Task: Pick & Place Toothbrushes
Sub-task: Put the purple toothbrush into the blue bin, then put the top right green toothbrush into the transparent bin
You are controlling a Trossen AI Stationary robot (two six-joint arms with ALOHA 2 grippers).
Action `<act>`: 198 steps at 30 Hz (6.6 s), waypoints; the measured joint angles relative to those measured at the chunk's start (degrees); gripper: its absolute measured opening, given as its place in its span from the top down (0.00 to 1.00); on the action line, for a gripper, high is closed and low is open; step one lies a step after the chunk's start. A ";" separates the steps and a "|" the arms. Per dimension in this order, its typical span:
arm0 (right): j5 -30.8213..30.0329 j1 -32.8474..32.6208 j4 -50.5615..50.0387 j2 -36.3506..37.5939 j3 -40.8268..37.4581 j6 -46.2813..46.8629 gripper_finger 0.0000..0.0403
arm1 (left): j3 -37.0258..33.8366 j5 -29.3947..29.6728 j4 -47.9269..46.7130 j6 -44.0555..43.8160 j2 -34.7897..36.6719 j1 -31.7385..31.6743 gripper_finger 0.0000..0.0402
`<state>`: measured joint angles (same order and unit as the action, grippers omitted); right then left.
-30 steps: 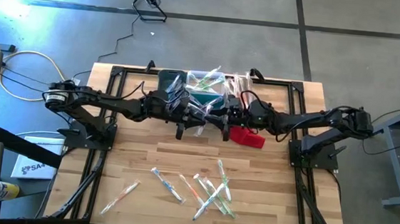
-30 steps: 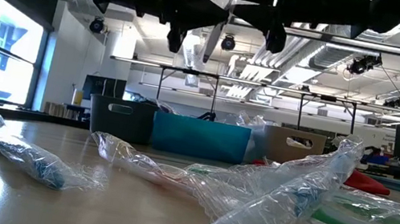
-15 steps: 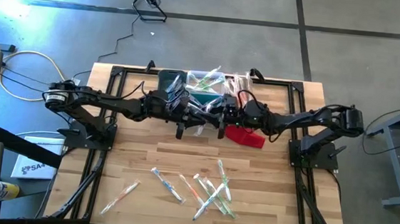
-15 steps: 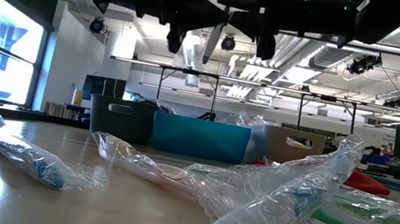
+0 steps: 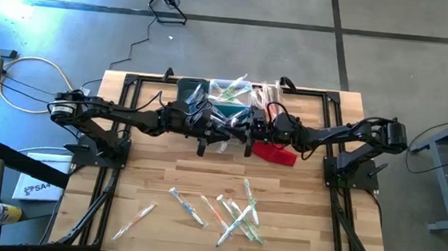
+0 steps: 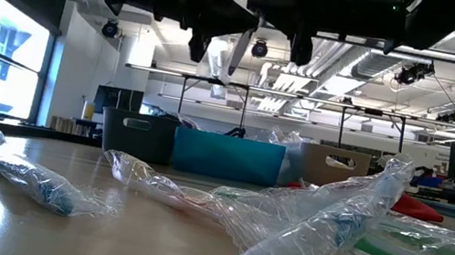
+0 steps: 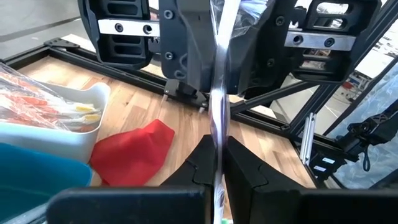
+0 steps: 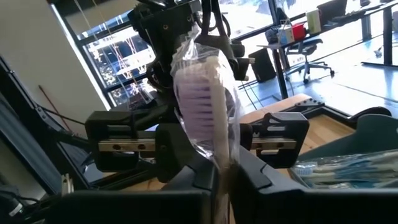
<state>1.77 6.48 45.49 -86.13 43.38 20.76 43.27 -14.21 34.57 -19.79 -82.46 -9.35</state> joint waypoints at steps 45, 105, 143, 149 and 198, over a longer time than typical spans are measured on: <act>-0.14 0.07 -0.27 0.00 -0.04 -1.09 0.98 | -0.04 4.96 -2.25 -1.95 0.00 0.01 0.64; -4.69 13.11 -20.02 0.11 3.74 -11.84 0.98 | -0.07 10.52 -24.05 6.47 14.91 -5.30 0.64; 3.11 15.28 -55.94 -17.27 29.38 -25.47 0.55 | -0.04 10.36 -24.19 5.99 15.87 -5.28 0.64; 3.16 14.72 -56.78 -11.99 29.31 -22.99 0.51 | -0.04 10.33 -24.78 5.79 15.87 -5.28 0.64; -10.21 -7.05 -80.66 5.27 29.35 -4.59 0.99 | -0.04 8.69 -26.26 -3.28 15.82 -5.25 0.64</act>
<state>-8.44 -0.57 -35.17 -80.86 72.73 16.17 43.22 -5.53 8.30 -23.07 -66.63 -14.60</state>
